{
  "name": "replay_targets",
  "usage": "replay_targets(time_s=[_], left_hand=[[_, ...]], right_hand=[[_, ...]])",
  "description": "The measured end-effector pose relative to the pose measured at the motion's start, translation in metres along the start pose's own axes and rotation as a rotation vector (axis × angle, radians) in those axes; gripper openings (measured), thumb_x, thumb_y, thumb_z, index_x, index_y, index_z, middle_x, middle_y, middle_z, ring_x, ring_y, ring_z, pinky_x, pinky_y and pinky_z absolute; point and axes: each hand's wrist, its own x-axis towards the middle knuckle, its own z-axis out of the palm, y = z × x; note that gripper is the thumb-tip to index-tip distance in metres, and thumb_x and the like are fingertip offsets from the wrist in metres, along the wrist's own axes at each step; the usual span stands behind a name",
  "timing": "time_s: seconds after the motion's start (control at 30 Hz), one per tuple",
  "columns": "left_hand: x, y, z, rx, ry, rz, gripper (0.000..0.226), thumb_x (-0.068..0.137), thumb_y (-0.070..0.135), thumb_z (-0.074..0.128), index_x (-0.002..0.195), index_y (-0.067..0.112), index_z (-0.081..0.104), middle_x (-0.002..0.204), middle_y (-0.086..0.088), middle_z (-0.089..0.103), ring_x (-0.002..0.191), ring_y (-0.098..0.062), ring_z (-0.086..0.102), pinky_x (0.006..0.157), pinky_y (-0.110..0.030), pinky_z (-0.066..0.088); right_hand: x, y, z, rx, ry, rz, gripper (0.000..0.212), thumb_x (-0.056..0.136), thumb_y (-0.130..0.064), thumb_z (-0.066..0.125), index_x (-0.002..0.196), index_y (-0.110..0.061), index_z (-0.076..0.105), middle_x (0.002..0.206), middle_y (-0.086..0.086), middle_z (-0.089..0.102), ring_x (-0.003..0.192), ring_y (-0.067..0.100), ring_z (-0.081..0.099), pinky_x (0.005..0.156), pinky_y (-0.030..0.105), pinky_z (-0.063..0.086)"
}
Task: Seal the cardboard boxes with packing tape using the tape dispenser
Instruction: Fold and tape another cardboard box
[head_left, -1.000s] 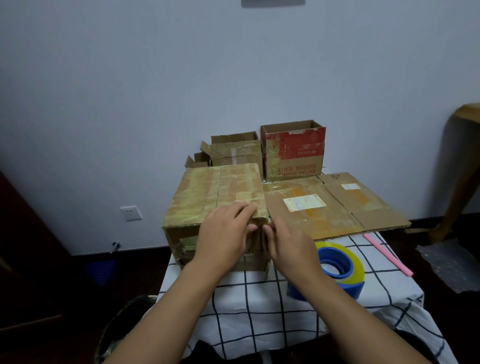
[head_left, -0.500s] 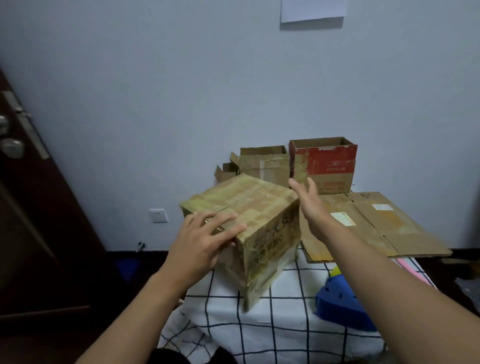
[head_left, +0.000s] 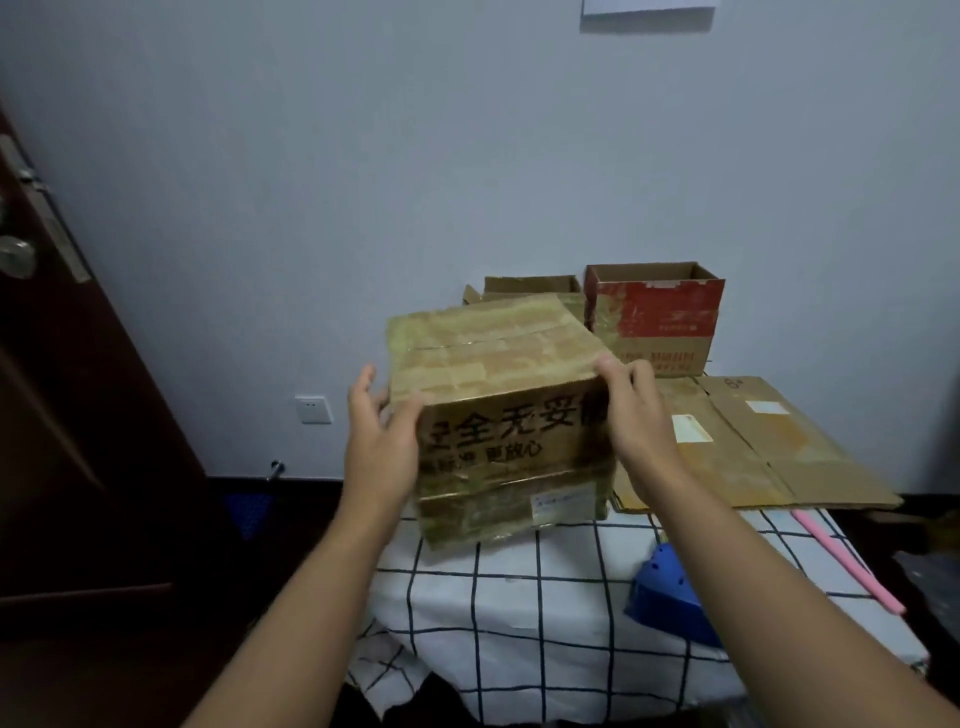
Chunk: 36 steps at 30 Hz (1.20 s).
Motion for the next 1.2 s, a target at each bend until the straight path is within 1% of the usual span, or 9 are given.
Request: replay_targets(time_s=[0.1, 0.23, 0.47, 0.57, 0.77, 0.87, 0.93, 1.07, 1.2], left_hand=[[0.039, 0.002, -0.013, -0.034, -0.031, -0.027, 0.019, 0.092, 0.028, 0.057, 0.111, 0.025, 0.056, 0.103, 0.006, 0.066, 0.076, 0.007, 0.065, 0.054, -0.011, 0.047], [0.061, -0.019, -0.014, 0.016, -0.097, -0.061, 0.012, 0.091, 0.029, 0.055, 0.097, 0.025, 0.065, 0.095, 0.005, 0.071, 0.085, -0.009, 0.065, 0.06, -0.018, 0.047], [0.042, -0.045, -0.006, 0.387, 0.211, -0.085, 0.054, 0.101, 0.044, 0.045, 0.148, 0.021, 0.034, 0.151, -0.009, 0.035, 0.134, -0.026, 0.039, 0.107, -0.042, 0.037], [-0.003, -0.037, 0.013, 0.33, 0.41, 0.1, 0.058, 0.095, 0.046, 0.055, 0.145, 0.028, 0.033, 0.146, 0.001, 0.025, 0.133, -0.026, 0.033, 0.101, -0.039, 0.04], [-0.09, -0.036, 0.088, 0.044, 0.115, -0.302, 0.069, 0.087, 0.049, 0.064, 0.141, 0.046, 0.022, 0.151, 0.014, 0.016, 0.136, -0.017, 0.032, 0.093, -0.034, 0.042], [-0.093, -0.029, 0.099, 0.076, 0.099, -0.234, 0.088, 0.082, 0.063, 0.057, 0.152, 0.039, 0.009, 0.153, 0.023, 0.005, 0.141, -0.014, 0.024, 0.098, -0.032, 0.038], [-0.087, -0.022, 0.093, 0.13, 0.092, -0.18, 0.099, 0.078, 0.071, 0.053, 0.155, 0.036, 0.004, 0.154, 0.025, 0.003, 0.143, -0.015, 0.021, 0.103, -0.035, 0.037], [-0.055, -0.008, 0.056, 0.15, 0.038, -0.073, 0.092, 0.078, 0.07, 0.058, 0.154, 0.04, 0.015, 0.154, 0.014, 0.025, 0.137, -0.013, 0.035, 0.099, -0.031, 0.038], [-0.016, 0.005, 0.014, 0.063, -0.1, -0.072, 0.062, 0.076, 0.059, 0.065, 0.134, 0.048, 0.046, 0.121, 0.017, 0.063, 0.11, -0.01, 0.062, 0.088, -0.037, 0.056]], right_hand=[[-0.043, 0.014, -0.004, -0.138, -0.003, -0.164, 0.049, 0.09, -0.071, 0.036, 0.088, -0.023, 0.044, 0.087, 0.004, 0.056, 0.074, 0.012, 0.053, 0.06, 0.035, 0.039], [-0.08, 0.028, 0.009, -0.277, 0.025, -0.235, 0.047, 0.09, -0.07, 0.038, 0.082, -0.024, 0.038, 0.083, -0.001, 0.046, 0.074, 0.013, 0.046, 0.059, 0.029, 0.038], [-0.072, 0.035, 0.01, -0.309, 0.005, -0.168, 0.062, 0.078, -0.09, 0.022, 0.093, -0.032, 0.037, 0.087, -0.006, 0.057, 0.074, 0.004, 0.057, 0.055, 0.029, 0.044], [-0.024, 0.027, 0.0, -0.121, 0.146, -0.127, 0.055, 0.085, -0.08, 0.025, 0.1, -0.03, 0.04, 0.101, -0.004, 0.055, 0.086, 0.004, 0.054, 0.066, 0.029, 0.039], [0.068, 0.012, -0.001, 0.031, 0.017, 0.197, 0.044, 0.103, -0.053, 0.035, 0.134, -0.026, 0.051, 0.116, -0.012, 0.05, 0.106, 0.01, 0.045, 0.09, 0.032, 0.034], [0.066, 0.01, 0.004, 0.035, -0.129, 0.263, 0.027, 0.1, -0.044, 0.047, 0.095, -0.03, 0.069, 0.094, -0.012, 0.07, 0.089, 0.009, 0.06, 0.065, 0.024, 0.048], [0.056, 0.009, 0.005, 0.015, -0.1, 0.229, 0.023, 0.098, -0.047, 0.049, 0.092, -0.033, 0.065, 0.101, -0.008, 0.068, 0.094, 0.012, 0.061, 0.067, 0.029, 0.05], [0.017, 0.006, -0.001, -0.027, 0.003, 0.028, 0.027, 0.093, -0.059, 0.043, 0.092, -0.035, 0.054, 0.1, -0.014, 0.058, 0.088, -0.004, 0.056, 0.068, 0.031, 0.042], [-0.033, 0.006, -0.007, -0.129, -0.004, -0.153, 0.029, 0.094, -0.062, 0.043, 0.09, -0.033, 0.048, 0.086, -0.007, 0.06, 0.073, 0.001, 0.057, 0.06, 0.03, 0.039]])
